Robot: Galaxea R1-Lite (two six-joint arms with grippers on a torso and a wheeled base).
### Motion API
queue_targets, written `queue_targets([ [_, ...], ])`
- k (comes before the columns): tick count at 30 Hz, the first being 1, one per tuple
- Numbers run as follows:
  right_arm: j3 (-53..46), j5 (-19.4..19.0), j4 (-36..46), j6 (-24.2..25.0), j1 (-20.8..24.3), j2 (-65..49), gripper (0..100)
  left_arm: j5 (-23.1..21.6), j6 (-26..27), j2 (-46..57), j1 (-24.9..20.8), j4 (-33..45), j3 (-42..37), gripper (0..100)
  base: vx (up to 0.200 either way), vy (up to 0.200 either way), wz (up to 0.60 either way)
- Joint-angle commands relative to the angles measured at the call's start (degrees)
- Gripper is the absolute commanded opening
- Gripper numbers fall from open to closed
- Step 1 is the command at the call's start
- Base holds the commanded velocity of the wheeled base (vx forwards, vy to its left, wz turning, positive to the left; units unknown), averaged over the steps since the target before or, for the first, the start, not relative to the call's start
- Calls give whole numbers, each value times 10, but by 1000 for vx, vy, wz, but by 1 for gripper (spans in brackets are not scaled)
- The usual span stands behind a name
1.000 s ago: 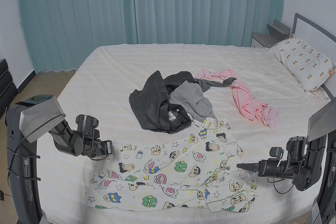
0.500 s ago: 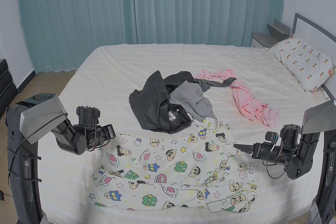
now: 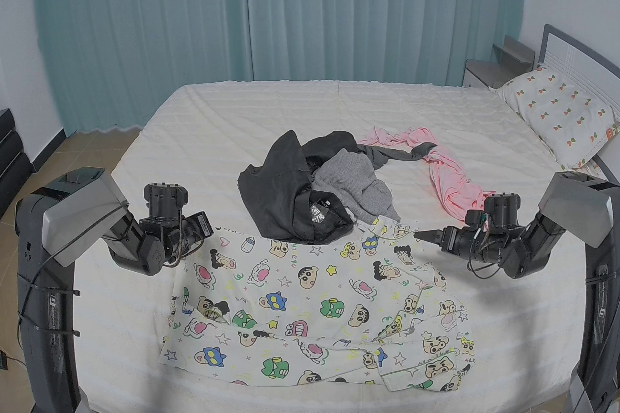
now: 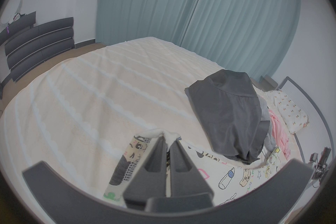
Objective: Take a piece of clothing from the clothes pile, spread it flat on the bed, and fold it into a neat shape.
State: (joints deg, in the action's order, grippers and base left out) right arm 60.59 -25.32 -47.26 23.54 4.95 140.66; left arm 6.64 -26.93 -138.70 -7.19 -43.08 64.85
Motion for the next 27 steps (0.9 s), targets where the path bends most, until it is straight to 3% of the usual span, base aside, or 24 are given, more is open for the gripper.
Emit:
queue_targets([
  [1, 122, 38, 96, 0, 9, 81, 100, 8, -5, -7, -10, -2, 11, 0, 0, 0, 0],
  [14, 262, 44, 214, 35, 51, 131, 100, 7, -5, -3, -17, -1, 6, 0, 0, 0, 0],
  [18, 303, 70, 227, 52, 62, 155, 100, 8, -5, 1, -15, -1, 0, 0, 0, 0, 0],
  [19, 303, 71, 230, 53, 62, 155, 0, 8, -5, 1, -15, -1, -1, 0, 0, 0, 0],
  [27, 304, 76, 225, 53, 56, 155, 0, 7, -4, 1, -15, -1, -3, 0, 0, 0, 0],
])
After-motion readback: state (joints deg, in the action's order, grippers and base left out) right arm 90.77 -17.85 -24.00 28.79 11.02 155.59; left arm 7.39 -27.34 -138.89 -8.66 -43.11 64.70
